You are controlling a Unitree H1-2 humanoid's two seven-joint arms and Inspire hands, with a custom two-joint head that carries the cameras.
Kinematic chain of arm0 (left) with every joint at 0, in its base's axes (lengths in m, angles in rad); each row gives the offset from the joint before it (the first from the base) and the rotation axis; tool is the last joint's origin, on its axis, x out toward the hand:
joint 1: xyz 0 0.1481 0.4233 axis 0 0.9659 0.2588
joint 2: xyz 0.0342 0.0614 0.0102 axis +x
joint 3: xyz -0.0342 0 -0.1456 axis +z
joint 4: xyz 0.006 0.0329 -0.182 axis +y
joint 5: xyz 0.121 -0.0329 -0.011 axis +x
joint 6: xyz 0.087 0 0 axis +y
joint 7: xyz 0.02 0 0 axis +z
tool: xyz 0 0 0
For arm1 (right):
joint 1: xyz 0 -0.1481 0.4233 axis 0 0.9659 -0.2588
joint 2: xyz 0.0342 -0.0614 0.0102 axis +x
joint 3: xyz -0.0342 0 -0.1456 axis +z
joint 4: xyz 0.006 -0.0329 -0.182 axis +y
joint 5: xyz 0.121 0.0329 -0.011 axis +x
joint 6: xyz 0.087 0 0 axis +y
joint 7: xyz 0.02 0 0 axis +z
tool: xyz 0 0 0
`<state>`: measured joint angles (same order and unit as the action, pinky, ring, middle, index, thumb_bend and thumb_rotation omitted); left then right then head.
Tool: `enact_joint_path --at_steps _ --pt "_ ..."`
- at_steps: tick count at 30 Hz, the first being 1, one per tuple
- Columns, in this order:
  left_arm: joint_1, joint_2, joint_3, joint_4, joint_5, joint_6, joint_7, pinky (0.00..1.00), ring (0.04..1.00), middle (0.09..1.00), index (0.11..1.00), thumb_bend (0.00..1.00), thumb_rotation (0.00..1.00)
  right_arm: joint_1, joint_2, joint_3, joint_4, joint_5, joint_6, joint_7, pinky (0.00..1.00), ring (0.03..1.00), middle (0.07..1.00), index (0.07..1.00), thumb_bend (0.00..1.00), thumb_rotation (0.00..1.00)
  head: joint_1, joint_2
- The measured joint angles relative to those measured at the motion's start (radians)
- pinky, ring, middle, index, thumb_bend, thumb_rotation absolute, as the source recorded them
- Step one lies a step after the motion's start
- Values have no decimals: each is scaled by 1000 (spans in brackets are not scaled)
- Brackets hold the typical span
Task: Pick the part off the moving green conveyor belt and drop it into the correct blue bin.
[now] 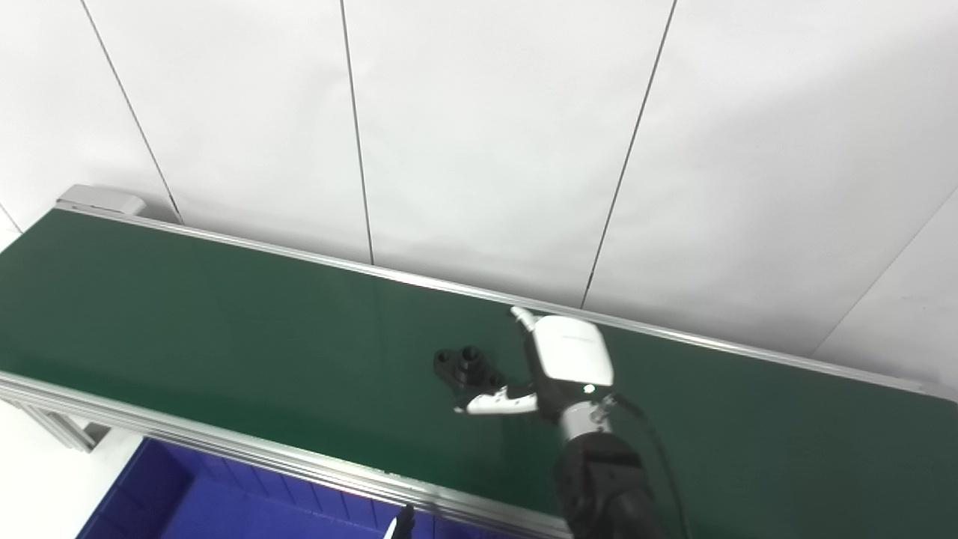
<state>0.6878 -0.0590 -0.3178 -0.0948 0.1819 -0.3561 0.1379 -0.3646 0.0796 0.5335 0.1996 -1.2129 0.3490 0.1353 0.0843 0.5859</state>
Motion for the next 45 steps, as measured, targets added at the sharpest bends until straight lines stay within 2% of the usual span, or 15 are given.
enact_joint_path --at_steps 5,6,9,16,18,20,21,22,24,25,27,28,31,40,45 --pt "1 0 -1 -1 0 0 0 1000 1000 1000 1000 701 918 -17 2 8 31 4 15 -3 648 714 766 854 1000 695 8 6" --pt "1 0 -1 -2 1 0 0 1000 996 1000 1000 703 916 -20 2 8 42 5 20 -5 580 662 735 844 1000 695 14 8" --pt "5 -1 -1 -12 13 0 2 1000 993 1000 1000 680 917 -20 6 7 72 13 45 -17 505 598 694 829 1000 694 20 9" --pt "14 -2 -2 -34 48 1 3 1000 977 993 1000 680 902 -34 22 21 143 28 64 -45 431 527 632 800 994 703 32 18" --pt "17 -3 -2 -36 47 1 3 1000 985 999 1000 685 904 -40 22 26 161 28 66 -53 429 526 609 750 910 651 34 22" --pt "20 -3 -3 -41 44 4 3 1000 986 1000 1000 685 908 -51 22 35 190 27 67 -72 386 471 555 703 810 469 34 25" --pt "23 -3 -3 -47 44 10 3 1000 986 1000 1000 690 912 -54 22 38 200 26 67 -84 342 418 519 682 781 388 34 25" --pt "28 -3 -4 -54 44 14 3 1000 985 1000 1000 693 921 -58 22 41 210 25 67 -96 253 315 425 653 749 278 37 29" --pt "36 -3 -5 -69 47 17 3 1000 992 1000 1000 691 921 -66 18 49 229 26 67 -113 177 230 333 623 723 220 38 31" --pt "36 -3 -6 -69 46 19 3 1000 992 1000 1000 691 921 -69 17 53 242 26 67 -126 162 217 314 609 712 227 40 32" --pt "36 -3 -6 -69 44 21 3 1000 992 1000 1000 691 921 -71 17 56 246 41 67 -151 161 216 312 605 707 233 40 34" --pt "36 -2 -7 -70 44 23 3 1000 993 1000 1000 691 918 -74 17 63 245 48 67 -158 159 216 311 538 595 188 40 35" --pt "38 0 -10 -76 43 37 3 1000 994 1000 1000 682 911 -76 18 73 244 55 67 -172 171 236 330 496 521 165 37 43" --pt "47 1 -14 -100 58 57 3 1000 960 982 1000 688 923 -75 4 92 244 59 73 -190 172 234 331 492 511 177 31 48" --pt "47 1 -14 -100 61 57 3 1000 964 985 1000 686 919 -74 -1 92 243 65 79 -190 195 260 363 494 509 180 31 48"
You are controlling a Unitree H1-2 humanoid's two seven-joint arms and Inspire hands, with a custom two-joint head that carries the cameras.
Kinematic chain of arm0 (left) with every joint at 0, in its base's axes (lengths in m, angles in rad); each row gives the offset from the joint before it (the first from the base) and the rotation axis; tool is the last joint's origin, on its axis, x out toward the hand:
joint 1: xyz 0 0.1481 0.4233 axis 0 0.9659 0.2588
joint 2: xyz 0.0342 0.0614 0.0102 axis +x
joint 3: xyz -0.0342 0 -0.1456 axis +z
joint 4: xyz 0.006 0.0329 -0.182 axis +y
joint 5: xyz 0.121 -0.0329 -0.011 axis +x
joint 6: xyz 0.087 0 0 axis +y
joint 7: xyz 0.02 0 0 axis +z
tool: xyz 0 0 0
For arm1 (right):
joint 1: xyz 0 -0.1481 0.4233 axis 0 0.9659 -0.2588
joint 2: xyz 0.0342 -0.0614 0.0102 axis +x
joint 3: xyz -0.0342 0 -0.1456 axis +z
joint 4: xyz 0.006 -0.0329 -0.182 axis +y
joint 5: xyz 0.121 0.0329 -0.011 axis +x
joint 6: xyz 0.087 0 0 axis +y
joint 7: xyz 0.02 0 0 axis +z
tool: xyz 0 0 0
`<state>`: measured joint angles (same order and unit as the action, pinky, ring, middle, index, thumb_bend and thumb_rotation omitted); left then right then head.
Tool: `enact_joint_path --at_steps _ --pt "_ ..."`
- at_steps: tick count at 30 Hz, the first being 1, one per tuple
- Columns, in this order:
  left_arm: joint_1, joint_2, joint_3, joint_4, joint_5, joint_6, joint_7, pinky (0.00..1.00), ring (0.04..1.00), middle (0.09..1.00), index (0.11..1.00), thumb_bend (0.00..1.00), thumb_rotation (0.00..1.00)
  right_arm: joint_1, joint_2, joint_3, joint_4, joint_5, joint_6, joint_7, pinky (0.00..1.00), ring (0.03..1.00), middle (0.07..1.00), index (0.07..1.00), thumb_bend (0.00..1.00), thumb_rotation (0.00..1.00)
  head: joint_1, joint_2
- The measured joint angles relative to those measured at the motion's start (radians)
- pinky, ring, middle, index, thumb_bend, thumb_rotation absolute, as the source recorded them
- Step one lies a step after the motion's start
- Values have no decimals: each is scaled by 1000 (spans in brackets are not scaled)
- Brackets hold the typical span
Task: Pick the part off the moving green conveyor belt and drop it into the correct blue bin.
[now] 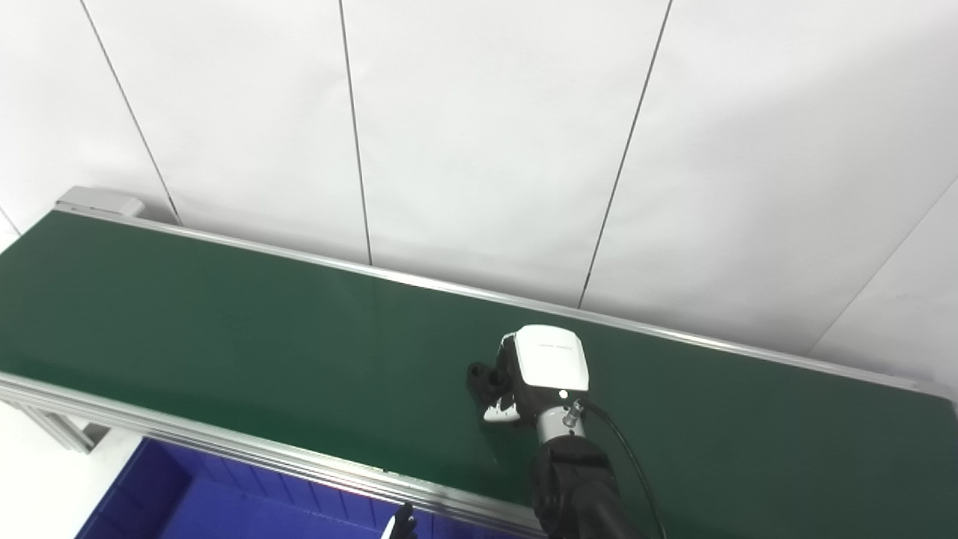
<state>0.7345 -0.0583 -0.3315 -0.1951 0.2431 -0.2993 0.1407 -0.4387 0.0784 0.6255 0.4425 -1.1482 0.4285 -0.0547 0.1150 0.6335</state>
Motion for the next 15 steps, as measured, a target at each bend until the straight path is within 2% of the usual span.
enact_joint_path --at_steps 4,6,10,15 --pt "0 0 0 0 -1 0 0 1000 963 986 1000 686 911 3 -7 0 -3 2 0 -9 206 274 379 493 508 180 -3 8" --pt "0 0 0 0 -1 0 0 1000 965 987 1000 663 921 8 -9 -2 -5 9 0 -21 190 259 358 491 509 173 -5 11" --pt "0 0 0 0 0 -1 0 994 953 972 1000 682 920 33 -15 -19 -28 51 -1 -53 145 205 287 489 511 142 -11 12" --pt "0 0 0 -1 3 0 0 986 953 974 1000 702 945 54 -29 -23 -69 90 -1 -63 124 179 259 490 510 136 -14 14"
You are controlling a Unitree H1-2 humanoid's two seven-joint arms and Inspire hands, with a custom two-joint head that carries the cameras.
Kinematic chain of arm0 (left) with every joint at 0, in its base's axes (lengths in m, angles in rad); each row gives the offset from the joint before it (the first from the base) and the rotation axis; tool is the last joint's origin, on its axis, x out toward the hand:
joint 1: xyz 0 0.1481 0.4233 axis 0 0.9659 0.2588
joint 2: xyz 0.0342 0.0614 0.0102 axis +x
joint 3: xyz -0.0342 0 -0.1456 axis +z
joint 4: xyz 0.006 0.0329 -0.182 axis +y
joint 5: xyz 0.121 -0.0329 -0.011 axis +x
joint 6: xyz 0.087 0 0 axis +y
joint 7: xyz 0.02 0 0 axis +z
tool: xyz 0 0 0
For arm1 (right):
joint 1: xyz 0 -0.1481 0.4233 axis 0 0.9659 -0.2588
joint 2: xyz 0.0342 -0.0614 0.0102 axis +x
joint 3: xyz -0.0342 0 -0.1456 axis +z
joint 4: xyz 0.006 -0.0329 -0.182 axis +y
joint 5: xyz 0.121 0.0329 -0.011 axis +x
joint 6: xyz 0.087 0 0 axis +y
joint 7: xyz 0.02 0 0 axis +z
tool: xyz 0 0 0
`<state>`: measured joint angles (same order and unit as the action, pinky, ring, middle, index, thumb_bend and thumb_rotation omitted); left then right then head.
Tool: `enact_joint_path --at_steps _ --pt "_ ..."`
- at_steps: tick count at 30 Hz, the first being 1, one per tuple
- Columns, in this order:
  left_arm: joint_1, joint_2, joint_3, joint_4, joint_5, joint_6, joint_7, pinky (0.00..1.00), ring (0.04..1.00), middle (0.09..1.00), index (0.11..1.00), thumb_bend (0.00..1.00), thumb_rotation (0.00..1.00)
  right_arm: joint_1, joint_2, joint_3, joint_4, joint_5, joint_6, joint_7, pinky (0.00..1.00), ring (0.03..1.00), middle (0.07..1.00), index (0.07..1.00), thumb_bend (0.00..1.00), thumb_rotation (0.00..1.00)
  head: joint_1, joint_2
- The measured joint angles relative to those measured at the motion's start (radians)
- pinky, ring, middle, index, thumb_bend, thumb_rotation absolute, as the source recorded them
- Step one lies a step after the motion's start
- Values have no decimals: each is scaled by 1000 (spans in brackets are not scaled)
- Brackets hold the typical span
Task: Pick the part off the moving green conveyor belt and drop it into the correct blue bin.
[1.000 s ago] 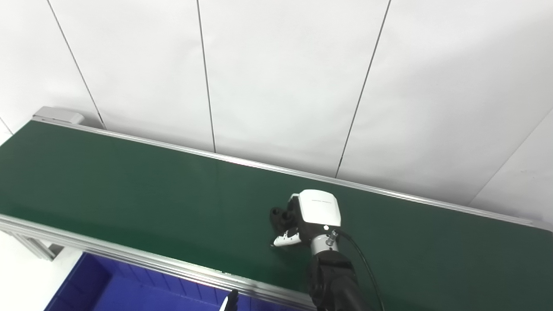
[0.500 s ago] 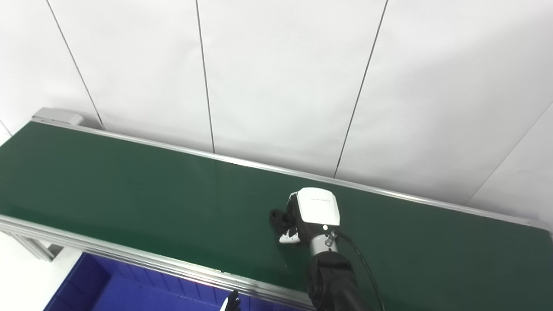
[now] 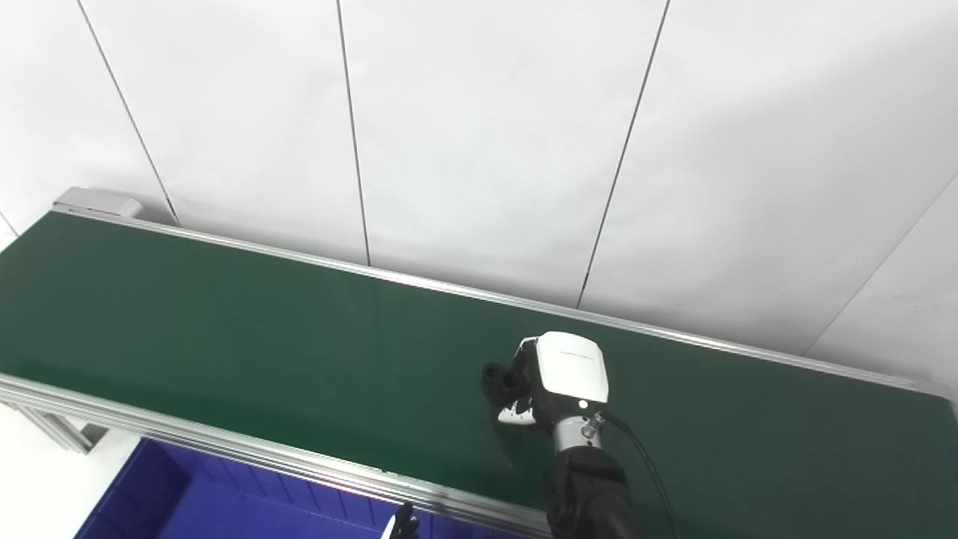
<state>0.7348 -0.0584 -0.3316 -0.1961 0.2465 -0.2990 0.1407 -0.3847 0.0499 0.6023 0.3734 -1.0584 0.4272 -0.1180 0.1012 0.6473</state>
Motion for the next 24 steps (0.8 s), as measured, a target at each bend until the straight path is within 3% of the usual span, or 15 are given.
enact_joint_path --at_steps 5,14,21,24 --pt "0 0 0 -1 0 0 0 990 954 977 1000 697 939 37 -30 19 -79 14 -1 23 125 180 269 491 509 139 -15 6" --pt "11 0 -4 -31 -1 35 0 990 960 988 1000 696 956 76 -65 31 -341 -12 -1 98 120 181 276 490 509 139 -43 21" --pt "13 5 -10 -48 -26 67 -8 1000 983 1000 1000 678 971 143 -107 28 -539 -77 -1 195 149 206 301 488 508 141 -89 52" --pt "13 7 -16 -94 -28 86 -21 1000 989 1000 1000 672 991 189 -116 26 -630 -113 -1 242 156 207 298 487 509 139 -158 86"
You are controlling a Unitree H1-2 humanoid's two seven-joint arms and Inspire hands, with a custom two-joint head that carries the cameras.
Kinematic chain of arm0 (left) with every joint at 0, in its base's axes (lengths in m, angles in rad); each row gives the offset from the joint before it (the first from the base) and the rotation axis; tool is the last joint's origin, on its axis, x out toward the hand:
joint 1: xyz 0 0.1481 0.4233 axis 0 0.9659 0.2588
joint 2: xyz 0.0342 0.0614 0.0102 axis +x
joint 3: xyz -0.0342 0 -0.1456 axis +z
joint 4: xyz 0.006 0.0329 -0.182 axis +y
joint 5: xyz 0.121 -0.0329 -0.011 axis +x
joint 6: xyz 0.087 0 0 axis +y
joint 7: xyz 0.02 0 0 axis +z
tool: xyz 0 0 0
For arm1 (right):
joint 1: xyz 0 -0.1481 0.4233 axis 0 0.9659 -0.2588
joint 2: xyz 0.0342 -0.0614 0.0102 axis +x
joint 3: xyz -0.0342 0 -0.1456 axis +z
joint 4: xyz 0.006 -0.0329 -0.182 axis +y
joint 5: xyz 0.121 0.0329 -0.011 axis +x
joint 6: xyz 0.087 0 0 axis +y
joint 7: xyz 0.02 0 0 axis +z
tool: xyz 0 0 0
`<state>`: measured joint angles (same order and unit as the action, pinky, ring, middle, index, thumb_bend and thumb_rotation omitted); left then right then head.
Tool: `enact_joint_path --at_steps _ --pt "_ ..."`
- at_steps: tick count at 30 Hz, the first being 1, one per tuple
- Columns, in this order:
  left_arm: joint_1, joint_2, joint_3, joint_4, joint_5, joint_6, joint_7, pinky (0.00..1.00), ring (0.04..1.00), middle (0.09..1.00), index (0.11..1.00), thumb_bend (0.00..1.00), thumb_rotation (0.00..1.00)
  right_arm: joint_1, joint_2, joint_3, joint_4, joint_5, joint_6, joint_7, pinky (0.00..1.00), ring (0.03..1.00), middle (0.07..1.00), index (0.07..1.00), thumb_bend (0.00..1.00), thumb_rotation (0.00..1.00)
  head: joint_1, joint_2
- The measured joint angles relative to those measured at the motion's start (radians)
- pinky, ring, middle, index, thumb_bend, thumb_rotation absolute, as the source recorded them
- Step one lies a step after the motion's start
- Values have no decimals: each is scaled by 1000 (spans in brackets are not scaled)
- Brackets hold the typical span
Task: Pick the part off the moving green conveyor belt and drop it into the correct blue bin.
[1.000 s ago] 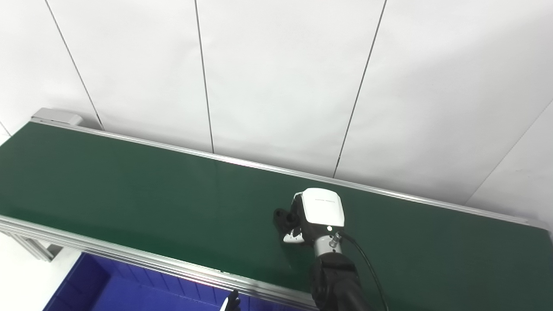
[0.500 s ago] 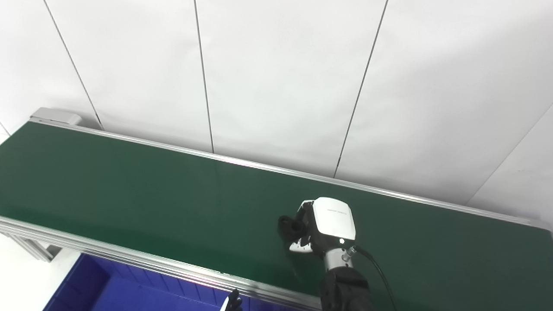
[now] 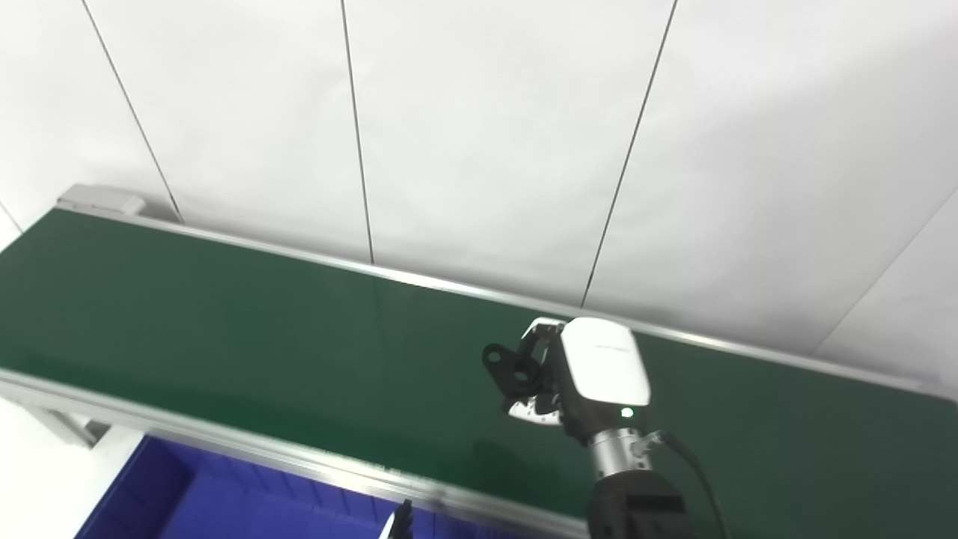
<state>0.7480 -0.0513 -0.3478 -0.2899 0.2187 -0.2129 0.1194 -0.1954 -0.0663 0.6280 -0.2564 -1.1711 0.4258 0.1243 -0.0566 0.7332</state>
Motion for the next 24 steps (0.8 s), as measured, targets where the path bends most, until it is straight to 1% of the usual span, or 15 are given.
enact_joint_path --at_steps 2,3,4,5,7,8,9,11,13,14,15,16,17,19,24 --pt "0 0 -3 -24 -15 9 -9 1000 997 1000 1000 693 995 27 -1 -2 -45 -29 0 39 169 218 309 488 509 140 -9 3" --pt "0 0 -3 -31 -21 19 -16 1000 998 1000 1000 697 995 40 -2 -2 -67 -43 0 58 171 220 310 488 509 140 -31 15" --pt "0 1 -4 -37 -36 28 -20 1000 1000 1000 1000 704 987 52 -4 -2 -92 -63 0 79 168 221 314 488 509 140 -83 50" --pt "1 1 -5 -45 -52 35 -26 1000 1000 1000 1000 706 984 65 -5 -3 -120 -82 0 99 168 221 315 488 509 140 -83 51" --pt "1 1 -6 -66 -85 51 -35 1000 1000 1000 1000 710 982 97 -6 -4 -187 -123 -4 145 170 226 316 485 509 140 -141 90" --pt "1 1 -7 -81 -100 63 -42 1000 1000 1000 1000 709 976 117 -6 -7 -221 -146 -11 173 170 226 315 485 509 139 -141 91" --pt "1 1 -7 -93 -116 70 -50 1000 1000 1000 1000 710 968 136 -7 -10 -252 -162 -23 190 169 226 314 484 510 139 -158 103" --pt "1 1 -9 -121 -146 91 -60 1000 1000 1000 1000 703 967 175 -7 -18 -300 -190 -38 229 169 229 316 483 510 139 -218 158" --pt "1 1 -11 -150 -160 116 -68 1000 1000 1000 1000 688 983 209 -5 -31 -335 -213 -46 276 182 237 327 483 509 141 -218 158" --pt "1 1 -11 -163 -164 125 -72 1000 1000 1000 1000 684 989 231 -5 -40 -360 -226 -52 302 187 240 330 483 509 142 -245 175" --pt "1 1 -9 -173 -169 136 -74 1000 1000 1000 1000 674 995 255 -5 -48 -387 -240 -63 320 193 246 335 483 508 142 -246 175" --pt "1 1 -6 -186 -171 148 -74 1000 1000 1000 1000 669 998 280 -4 -53 -416 -256 -76 341 196 250 338 483 508 142 -273 195" --pt "1 1 -2 -194 -170 152 -74 1000 1000 1000 1000 659 999 304 -3 -57 -442 -266 -91 354 197 254 343 484 508 140 -273 195" --pt "1 3 3 -214 -168 165 -74 1000 1000 1000 1000 660 1000 344 10 -68 -477 -278 -121 378 195 255 345 485 509 138 -311 219" --pt "1 18 12 -247 -167 199 -80 1000 1000 1000 1000 637 1000 450 38 -100 -546 -324 -196 388 148 219 333 485 511 137 -348 235"
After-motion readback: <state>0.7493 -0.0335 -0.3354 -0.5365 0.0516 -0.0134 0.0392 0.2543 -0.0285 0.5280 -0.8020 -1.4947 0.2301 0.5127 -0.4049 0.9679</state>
